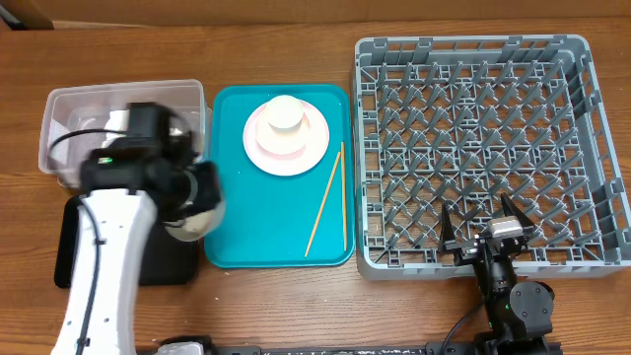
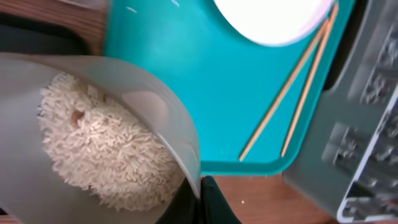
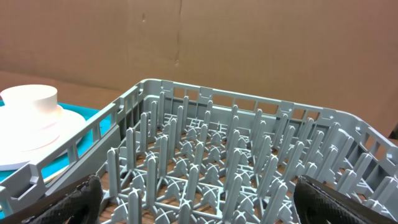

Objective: Sort waste into correct bins and load items into the dishwasher
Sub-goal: 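Lift the rice bowl with the left gripper over the black tray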

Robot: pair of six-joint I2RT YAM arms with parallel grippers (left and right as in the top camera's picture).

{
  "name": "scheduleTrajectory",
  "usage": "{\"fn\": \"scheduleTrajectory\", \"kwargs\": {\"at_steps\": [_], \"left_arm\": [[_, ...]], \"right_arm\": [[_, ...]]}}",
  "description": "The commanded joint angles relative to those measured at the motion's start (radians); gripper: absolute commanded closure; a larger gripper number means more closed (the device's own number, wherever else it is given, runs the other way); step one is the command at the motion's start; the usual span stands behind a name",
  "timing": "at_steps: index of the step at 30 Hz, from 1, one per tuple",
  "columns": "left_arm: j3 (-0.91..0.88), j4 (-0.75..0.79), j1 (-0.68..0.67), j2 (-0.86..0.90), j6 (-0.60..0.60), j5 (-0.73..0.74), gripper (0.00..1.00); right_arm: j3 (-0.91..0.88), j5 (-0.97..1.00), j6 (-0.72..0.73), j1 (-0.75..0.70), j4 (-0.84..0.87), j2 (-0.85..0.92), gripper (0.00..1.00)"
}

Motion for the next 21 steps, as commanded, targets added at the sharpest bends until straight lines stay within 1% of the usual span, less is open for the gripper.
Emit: {"fn": "scheduleTrajectory", "kwargs": {"at_steps": [1, 6, 11, 16, 21], "left_arm": [[0.018, 0.002, 0.169, -0.019, 0.129, 0.151, 0.96], [0.000, 0.016, 0.396, -0.019, 0.218, 0.346, 0.96], [-0.070, 0.067, 0.592, -0.019, 0.265, 0.549, 0.96], [-0.178, 0.154, 0.700, -0.018, 0.277, 0.675, 0.96], [-0.322, 0.335, 0.748, -0.018, 0.284, 0.813, 0.96]], "right_arm": [[-0.010, 0.008, -0.003, -0.003, 0.003, -0.010, 0.00], [-0.010, 0.008, -0.003, -0.003, 0.004, -0.010, 0.00], [-0.010, 0.008, -0.003, -0.003, 0.003, -0.010, 0.00], [-0.010, 0.008, -0.003, -0.003, 0.003, -0.010, 0.00], [-0.010, 0.008, -0.003, -0.003, 0.003, -0.010, 0.00]]}}
